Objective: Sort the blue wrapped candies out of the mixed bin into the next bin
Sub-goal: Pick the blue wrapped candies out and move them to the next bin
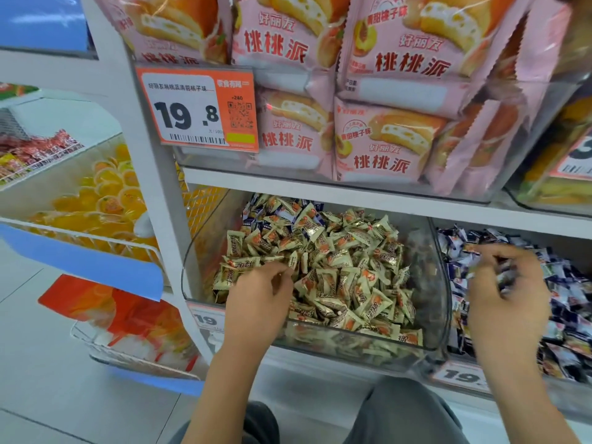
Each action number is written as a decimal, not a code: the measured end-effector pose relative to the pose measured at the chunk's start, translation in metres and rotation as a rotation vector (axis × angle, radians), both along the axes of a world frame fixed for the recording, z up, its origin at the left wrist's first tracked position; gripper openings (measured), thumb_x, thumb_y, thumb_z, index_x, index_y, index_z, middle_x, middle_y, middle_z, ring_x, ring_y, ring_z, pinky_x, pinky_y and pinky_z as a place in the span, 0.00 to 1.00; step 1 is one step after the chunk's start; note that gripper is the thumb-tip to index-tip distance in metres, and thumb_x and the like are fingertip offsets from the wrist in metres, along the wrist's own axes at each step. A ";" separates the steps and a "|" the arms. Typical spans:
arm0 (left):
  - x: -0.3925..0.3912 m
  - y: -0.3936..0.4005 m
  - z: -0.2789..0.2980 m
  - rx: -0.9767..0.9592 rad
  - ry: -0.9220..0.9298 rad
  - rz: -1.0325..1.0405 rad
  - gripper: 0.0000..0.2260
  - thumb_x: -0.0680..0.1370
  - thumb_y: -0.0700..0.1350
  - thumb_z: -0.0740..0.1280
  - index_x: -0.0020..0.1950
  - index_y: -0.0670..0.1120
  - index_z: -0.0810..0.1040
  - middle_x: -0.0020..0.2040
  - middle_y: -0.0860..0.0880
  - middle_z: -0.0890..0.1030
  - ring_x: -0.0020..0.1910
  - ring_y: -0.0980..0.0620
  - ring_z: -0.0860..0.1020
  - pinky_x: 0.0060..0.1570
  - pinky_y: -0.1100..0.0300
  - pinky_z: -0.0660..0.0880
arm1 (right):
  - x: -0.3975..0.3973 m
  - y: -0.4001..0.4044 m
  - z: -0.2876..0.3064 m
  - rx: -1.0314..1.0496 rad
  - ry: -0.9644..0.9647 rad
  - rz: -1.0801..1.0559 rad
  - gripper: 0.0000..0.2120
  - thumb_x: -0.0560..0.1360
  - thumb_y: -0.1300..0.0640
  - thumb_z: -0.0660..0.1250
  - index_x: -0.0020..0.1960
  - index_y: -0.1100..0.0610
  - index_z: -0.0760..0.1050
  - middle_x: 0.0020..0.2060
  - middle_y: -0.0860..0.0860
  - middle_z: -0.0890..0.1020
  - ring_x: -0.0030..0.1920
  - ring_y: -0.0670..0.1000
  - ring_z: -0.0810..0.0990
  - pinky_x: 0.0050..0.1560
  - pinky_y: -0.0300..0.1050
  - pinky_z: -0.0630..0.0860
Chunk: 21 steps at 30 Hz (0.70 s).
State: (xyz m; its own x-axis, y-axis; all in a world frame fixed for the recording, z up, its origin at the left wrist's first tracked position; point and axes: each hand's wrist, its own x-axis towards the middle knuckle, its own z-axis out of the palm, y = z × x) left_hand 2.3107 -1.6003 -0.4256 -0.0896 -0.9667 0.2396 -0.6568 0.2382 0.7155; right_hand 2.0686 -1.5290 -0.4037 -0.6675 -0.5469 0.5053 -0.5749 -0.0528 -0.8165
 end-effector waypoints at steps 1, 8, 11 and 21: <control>0.000 0.000 -0.002 0.021 -0.019 -0.013 0.09 0.78 0.41 0.63 0.52 0.47 0.81 0.23 0.53 0.71 0.21 0.53 0.66 0.25 0.62 0.60 | -0.013 0.000 -0.008 0.118 0.061 -0.018 0.07 0.78 0.60 0.60 0.56 0.55 0.72 0.40 0.56 0.78 0.34 0.61 0.74 0.29 0.49 0.70; -0.003 -0.001 -0.005 0.062 -0.106 -0.037 0.08 0.78 0.44 0.62 0.50 0.50 0.81 0.25 0.50 0.75 0.22 0.51 0.67 0.24 0.62 0.60 | -0.060 -0.016 -0.037 1.386 0.504 0.423 0.29 0.82 0.51 0.48 0.75 0.40 0.35 0.70 0.40 0.27 0.72 0.55 0.26 0.70 0.67 0.37; -0.002 -0.001 -0.005 0.069 -0.115 -0.021 0.08 0.78 0.44 0.62 0.49 0.51 0.81 0.27 0.49 0.77 0.23 0.50 0.70 0.24 0.63 0.61 | -0.066 -0.028 -0.029 1.428 0.520 0.385 0.27 0.81 0.45 0.47 0.75 0.41 0.37 0.70 0.40 0.26 0.72 0.57 0.28 0.70 0.68 0.38; 0.012 0.010 -0.002 0.007 -0.040 0.027 0.08 0.77 0.41 0.63 0.50 0.48 0.82 0.25 0.54 0.75 0.21 0.57 0.68 0.25 0.62 0.63 | 0.004 -0.010 0.014 0.258 0.629 0.180 0.15 0.77 0.53 0.54 0.51 0.55 0.79 0.57 0.54 0.79 0.58 0.58 0.76 0.63 0.52 0.66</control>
